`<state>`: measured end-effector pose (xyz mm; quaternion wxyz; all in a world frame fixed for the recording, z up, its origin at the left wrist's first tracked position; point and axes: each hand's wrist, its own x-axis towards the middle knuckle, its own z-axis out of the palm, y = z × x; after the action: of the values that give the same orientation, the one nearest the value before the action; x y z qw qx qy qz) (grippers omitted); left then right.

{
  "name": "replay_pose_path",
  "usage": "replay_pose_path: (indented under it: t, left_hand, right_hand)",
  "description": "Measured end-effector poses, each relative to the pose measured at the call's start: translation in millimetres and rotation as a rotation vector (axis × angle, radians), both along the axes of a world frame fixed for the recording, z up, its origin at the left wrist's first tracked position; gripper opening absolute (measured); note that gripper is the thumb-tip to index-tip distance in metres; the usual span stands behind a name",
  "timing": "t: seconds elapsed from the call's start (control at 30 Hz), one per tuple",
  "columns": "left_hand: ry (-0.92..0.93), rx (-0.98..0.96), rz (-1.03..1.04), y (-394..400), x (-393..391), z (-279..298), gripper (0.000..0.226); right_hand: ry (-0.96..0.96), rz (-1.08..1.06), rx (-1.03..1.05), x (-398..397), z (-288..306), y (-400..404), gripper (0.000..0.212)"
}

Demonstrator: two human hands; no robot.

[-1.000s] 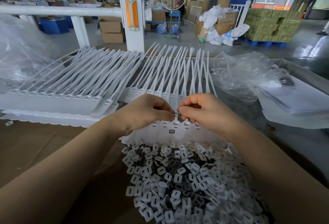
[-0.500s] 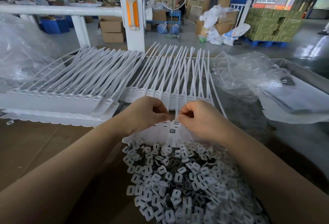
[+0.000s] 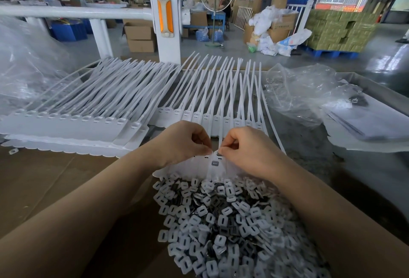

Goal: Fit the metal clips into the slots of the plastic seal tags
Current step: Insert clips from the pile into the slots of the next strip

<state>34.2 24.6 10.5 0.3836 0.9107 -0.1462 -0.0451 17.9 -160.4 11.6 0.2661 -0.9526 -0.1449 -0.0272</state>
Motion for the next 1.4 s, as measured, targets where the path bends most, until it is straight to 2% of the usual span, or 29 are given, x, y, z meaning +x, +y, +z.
replay_pose_path:
  t: [0.2, 0.33, 0.4, 0.47, 0.57, 0.7, 0.9, 1.17, 1.4]
  left_hand:
    - [-0.046, 0.016, -0.037, 1, -2, 0, 0.009]
    - [-0.065, -0.007, -0.125, 1, -4, 1, 0.012]
    - [-0.073, -0.001, -0.132, 2, -3, 1, 0.011]
    - [-0.057, -0.003, -0.133, 3, -2, 0, 0.010]
    - [-0.032, -0.040, -0.128, 5, -1, -1, 0.011]
    - [-0.031, -0.049, -0.124, 5, -1, -2, 0.012]
    - [-0.037, -0.053, -0.128, 5, -1, -2, 0.012]
    - [-0.063, -0.090, -0.138, 4, -5, 1, 0.007]
    - [0.006, -0.335, -0.116, 2, -5, 0, 0.004]
  right_hand:
    - [0.009, -0.027, 0.044, 1, 0, -2, 0.019]
    - [0.007, -0.013, 0.093, 0, 5, -3, 0.013]
    - [0.035, 0.090, 0.123, -3, 11, -4, 0.012]
    - [0.147, 0.278, 0.116, -10, 19, -2, 0.013]
    - [0.225, 0.453, 0.030, -17, 22, 4, 0.011]
    - [0.222, 0.513, -0.043, -19, 21, 7, 0.022]
    - [0.224, 0.546, -0.028, -20, 22, 7, 0.012]
    - [0.280, 0.490, 0.138, -17, 24, 1, 0.009]
    - [0.168, 0.107, 0.483, -4, 20, -11, 0.008]
